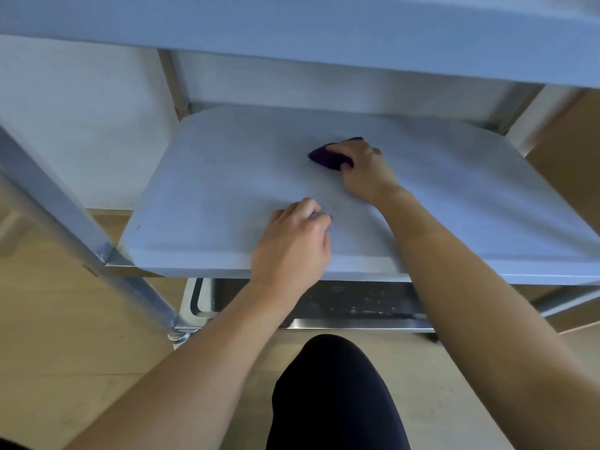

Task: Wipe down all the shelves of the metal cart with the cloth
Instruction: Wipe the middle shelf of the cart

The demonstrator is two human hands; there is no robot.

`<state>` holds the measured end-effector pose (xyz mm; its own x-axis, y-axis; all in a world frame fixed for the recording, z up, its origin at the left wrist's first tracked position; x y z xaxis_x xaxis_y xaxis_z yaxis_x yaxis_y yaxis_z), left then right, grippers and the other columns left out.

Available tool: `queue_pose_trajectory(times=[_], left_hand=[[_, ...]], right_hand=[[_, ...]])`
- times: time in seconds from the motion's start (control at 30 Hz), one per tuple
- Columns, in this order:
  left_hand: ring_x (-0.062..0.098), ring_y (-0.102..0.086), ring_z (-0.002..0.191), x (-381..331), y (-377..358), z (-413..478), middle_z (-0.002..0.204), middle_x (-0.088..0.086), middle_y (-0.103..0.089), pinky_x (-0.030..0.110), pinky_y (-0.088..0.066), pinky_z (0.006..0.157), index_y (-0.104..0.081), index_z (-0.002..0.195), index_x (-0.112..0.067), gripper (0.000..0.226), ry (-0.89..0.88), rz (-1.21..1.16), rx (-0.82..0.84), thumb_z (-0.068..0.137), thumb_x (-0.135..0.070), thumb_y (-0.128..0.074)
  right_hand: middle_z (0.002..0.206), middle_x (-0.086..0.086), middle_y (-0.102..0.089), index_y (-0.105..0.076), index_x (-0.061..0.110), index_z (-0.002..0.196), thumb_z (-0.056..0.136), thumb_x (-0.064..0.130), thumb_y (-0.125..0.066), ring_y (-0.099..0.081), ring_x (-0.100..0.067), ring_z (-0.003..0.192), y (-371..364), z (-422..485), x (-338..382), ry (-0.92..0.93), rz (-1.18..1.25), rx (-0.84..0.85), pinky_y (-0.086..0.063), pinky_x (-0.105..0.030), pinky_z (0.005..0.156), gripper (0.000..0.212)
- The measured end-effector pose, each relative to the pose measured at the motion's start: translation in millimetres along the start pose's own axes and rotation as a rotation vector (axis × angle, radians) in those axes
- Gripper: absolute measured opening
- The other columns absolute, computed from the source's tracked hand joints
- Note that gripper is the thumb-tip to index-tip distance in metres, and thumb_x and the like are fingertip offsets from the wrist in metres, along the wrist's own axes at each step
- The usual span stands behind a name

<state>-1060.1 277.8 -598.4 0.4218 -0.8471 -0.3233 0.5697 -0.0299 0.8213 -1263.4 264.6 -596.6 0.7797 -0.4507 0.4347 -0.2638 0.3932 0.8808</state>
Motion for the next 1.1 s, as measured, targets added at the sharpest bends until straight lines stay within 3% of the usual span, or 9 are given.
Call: queue_pose_trajectory(times=[0.1, 0.2, 0.37, 0.57, 0.67, 0.83, 0.93, 1.1], left_hand=[[0.026, -0.055, 0.084, -1, -3, 0, 0.102, -0.003, -0.061, 0.026, -0.039, 0.062, -0.071, 0.092, -0.015, 0.018, 0.004, -0.014, 0.025, 0.086, -0.011, -0.055], [0.026, -0.054, 0.083, 0, -3, 1, 0.1, -0.001, -0.061, 0.03, -0.042, 0.065, -0.069, 0.09, -0.013, 0.017, 0.007, -0.012, 0.03, 0.086, -0.011, -0.054], [0.026, -0.054, 0.073, -2, 2, 1, 0.084, 0.005, -0.06, 0.027, -0.032, 0.062, -0.07, 0.082, -0.01, 0.009, 0.014, 0.033, -0.004, 0.079, -0.006, -0.063], [0.024, -0.056, 0.089, 2, 7, 3, 0.104, 0.002, -0.063, 0.027, -0.041, 0.074, -0.069, 0.101, -0.011, 0.023, -0.015, -0.043, 0.099, 0.088, -0.011, -0.051], [0.022, -0.059, 0.093, 29, 25, -1, 0.108, -0.002, -0.062, 0.037, -0.052, 0.076, -0.069, 0.1, -0.013, 0.023, 0.016, -0.046, 0.139, 0.089, -0.012, -0.049], [0.02, -0.062, 0.099, 91, 60, -27, 0.12, -0.003, -0.063, 0.035, -0.052, 0.084, -0.072, 0.109, -0.015, 0.032, 0.029, -0.062, 0.095, 0.089, -0.004, -0.049], [0.024, -0.061, 0.101, 96, 57, -32, 0.125, -0.002, -0.061, 0.037, -0.05, 0.087, -0.072, 0.112, -0.014, 0.034, 0.042, -0.12, 0.103, 0.091, -0.004, -0.046], [0.027, -0.059, 0.102, 98, 53, -31, 0.125, -0.003, -0.06, 0.039, -0.05, 0.085, -0.072, 0.112, -0.016, 0.034, 0.037, -0.131, 0.111, 0.091, -0.007, -0.045]], right_hand=[[0.141, -0.004, -0.055, -0.056, 0.023, 0.135, 0.091, 0.002, -0.046, -0.046, -0.03, 0.13, 11, -23, -16, -0.067, 0.0, -0.038, -0.034, -0.034, 0.112, 0.05], [0.14, -0.006, -0.055, -0.059, 0.019, 0.133, 0.089, -0.001, -0.048, -0.047, -0.029, 0.131, 0, -34, 13, 0.029, 0.019, -0.048, -0.03, -0.031, 0.113, 0.049], [0.135, 0.004, -0.06, -0.063, 0.023, 0.128, 0.086, -0.003, -0.047, -0.049, -0.016, 0.127, -23, -31, 63, 0.168, 0.174, 0.128, -0.032, -0.017, 0.104, 0.052], [0.135, 0.009, -0.058, -0.062, 0.027, 0.129, 0.088, -0.001, -0.045, -0.047, -0.015, 0.129, -21, -32, 63, 0.148, 0.189, 0.145, -0.035, -0.023, 0.107, 0.052], [0.137, 0.008, -0.057, -0.061, 0.027, 0.13, 0.09, 0.0, -0.046, -0.046, -0.017, 0.131, -22, -31, 63, 0.161, 0.16, 0.135, -0.035, -0.028, 0.11, 0.05], [0.132, 0.006, -0.06, -0.062, 0.027, 0.128, 0.09, 0.0, -0.046, -0.052, -0.016, 0.124, -27, -24, 64, 0.066, 0.182, 0.091, -0.033, -0.016, 0.095, 0.049], [0.132, 0.002, -0.06, -0.059, 0.028, 0.13, 0.091, 0.001, -0.042, -0.048, -0.025, 0.128, -38, -9, 83, 0.031, 0.098, 0.053, -0.04, -0.024, 0.096, 0.051], [0.14, 0.002, -0.053, -0.055, 0.029, 0.135, 0.093, 0.004, -0.039, -0.041, -0.026, 0.134, -70, 14, 146, 0.177, 0.057, 0.139, -0.037, -0.034, 0.109, 0.051]])
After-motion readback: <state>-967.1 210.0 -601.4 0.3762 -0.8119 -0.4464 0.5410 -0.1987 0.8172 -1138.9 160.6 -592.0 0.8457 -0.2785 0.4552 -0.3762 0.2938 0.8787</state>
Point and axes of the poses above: each hand's wrist, its own z-axis towards the middle knuckle, its own y-axis out of the back of the hand, x = y × z, the point moved 6 cm from there along z, towards the middle knuckle
